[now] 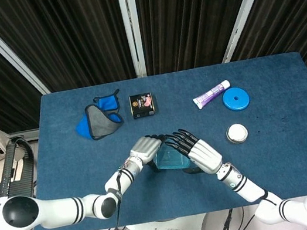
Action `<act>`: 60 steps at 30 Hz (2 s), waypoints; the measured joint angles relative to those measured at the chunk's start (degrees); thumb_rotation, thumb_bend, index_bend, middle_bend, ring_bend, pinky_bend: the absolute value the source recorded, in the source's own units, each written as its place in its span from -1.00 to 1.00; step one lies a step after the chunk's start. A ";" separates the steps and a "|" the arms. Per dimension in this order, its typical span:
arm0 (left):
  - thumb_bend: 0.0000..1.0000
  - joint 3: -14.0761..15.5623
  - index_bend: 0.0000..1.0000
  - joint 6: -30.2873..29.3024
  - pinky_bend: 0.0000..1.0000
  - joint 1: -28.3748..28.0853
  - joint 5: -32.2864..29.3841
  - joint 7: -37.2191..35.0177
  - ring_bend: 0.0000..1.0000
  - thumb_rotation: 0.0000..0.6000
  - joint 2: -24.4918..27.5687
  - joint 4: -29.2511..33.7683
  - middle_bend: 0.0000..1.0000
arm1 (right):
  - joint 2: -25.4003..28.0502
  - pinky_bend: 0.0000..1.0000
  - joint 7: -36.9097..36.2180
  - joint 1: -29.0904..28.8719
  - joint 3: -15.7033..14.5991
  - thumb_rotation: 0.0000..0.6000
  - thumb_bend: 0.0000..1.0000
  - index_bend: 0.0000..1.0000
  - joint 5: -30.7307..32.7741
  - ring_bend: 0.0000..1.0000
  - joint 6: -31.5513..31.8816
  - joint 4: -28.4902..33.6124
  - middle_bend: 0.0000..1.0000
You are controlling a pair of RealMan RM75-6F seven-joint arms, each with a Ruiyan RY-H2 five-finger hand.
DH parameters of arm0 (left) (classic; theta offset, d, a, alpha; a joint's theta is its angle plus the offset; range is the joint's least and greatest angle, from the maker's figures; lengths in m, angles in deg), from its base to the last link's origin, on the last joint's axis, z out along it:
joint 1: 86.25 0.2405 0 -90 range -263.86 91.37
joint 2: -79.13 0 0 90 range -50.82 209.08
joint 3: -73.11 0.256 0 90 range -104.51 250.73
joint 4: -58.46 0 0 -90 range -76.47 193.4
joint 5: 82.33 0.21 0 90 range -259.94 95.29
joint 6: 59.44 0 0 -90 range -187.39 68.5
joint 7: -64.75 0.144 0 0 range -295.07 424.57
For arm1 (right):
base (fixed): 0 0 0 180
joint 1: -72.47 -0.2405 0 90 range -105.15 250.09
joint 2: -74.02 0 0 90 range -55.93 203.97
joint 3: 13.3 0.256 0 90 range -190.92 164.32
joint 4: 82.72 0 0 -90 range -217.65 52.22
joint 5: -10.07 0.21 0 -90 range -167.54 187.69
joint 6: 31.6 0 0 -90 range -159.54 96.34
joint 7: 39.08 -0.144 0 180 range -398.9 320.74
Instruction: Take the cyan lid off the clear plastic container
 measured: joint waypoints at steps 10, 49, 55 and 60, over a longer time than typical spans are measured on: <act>-0.79 0.74 -0.75 -0.83 -0.60 -0.48 -0.52 1.60 -0.64 1.00 -0.63 -0.74 -0.61 | 0.19 -1.00 -0.50 -0.45 -0.09 1.00 -0.95 -1.00 0.96 -1.00 0.09 0.49 -1.00; -0.79 0.87 -0.75 -1.23 -0.61 -1.24 -2.28 4.52 -0.64 1.00 -2.20 -2.56 -0.62 | 2.40 -1.00 -0.83 -0.66 0.08 1.00 -0.94 -1.00 3.14 -1.00 0.53 3.75 -1.00; -0.79 0.30 -0.82 -1.16 -0.65 -0.85 -1.66 3.61 -0.68 1.00 -1.86 -1.75 -0.66 | 2.22 -1.00 -1.28 -0.59 0.07 1.00 -0.48 -1.00 3.19 -1.00 0.86 3.30 -0.98; -0.79 -0.43 -0.85 -0.16 -0.70 -0.13 -0.22 1.68 -0.77 1.00 -1.26 -1.06 -0.73 | 1.63 -1.00 -1.98 -0.56 0.20 1.00 -0.28 -0.84 3.21 -1.00 1.34 1.97 -0.84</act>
